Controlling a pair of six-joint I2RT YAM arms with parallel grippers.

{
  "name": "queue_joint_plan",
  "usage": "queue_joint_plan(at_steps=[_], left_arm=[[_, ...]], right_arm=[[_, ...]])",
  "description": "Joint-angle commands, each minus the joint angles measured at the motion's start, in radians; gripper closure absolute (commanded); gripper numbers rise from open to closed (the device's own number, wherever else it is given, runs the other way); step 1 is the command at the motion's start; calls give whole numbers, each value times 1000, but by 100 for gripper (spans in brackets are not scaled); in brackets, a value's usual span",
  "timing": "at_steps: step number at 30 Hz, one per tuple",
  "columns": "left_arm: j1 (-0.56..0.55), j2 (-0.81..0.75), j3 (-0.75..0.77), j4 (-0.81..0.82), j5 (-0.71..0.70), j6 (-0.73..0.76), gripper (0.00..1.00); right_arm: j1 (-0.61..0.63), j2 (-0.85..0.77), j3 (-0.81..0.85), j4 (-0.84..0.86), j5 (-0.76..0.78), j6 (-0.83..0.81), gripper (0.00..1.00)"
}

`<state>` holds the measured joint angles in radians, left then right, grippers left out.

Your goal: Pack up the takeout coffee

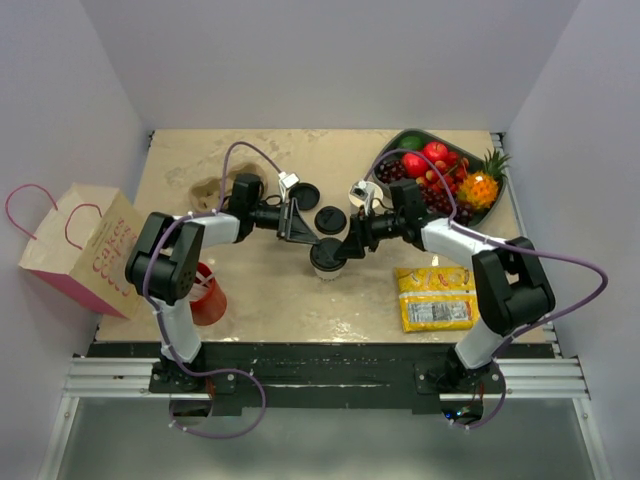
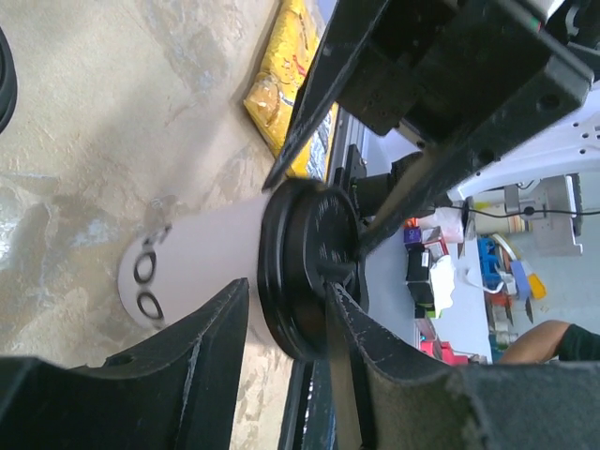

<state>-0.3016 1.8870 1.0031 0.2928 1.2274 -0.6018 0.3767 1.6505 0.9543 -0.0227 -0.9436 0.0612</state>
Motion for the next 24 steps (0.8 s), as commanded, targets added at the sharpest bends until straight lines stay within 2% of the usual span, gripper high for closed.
queue_joint_plan(at_steps=[1,2,5,9,12,15,24], left_arm=[[-5,4,15,78,21,-33,57],[-5,1,17,86,27,-35,55],[-5,-6,23,107,50,-42,44],[-5,-6,25,129,57,-62,43],[-4,-9,37,71,52,-20,43],[-5,-3,48,-35,27,59,43],[-11,40,60,69,30,-32,44]], right_arm=[[18,9,18,-51,-63,29,9],[16,11,40,-63,-60,35,1],[1,28,64,-53,-113,87,1],[-10,37,67,61,-144,225,1],[-28,49,60,147,-147,334,2],[-39,74,81,98,-110,341,3],[-51,124,75,61,-76,359,14]])
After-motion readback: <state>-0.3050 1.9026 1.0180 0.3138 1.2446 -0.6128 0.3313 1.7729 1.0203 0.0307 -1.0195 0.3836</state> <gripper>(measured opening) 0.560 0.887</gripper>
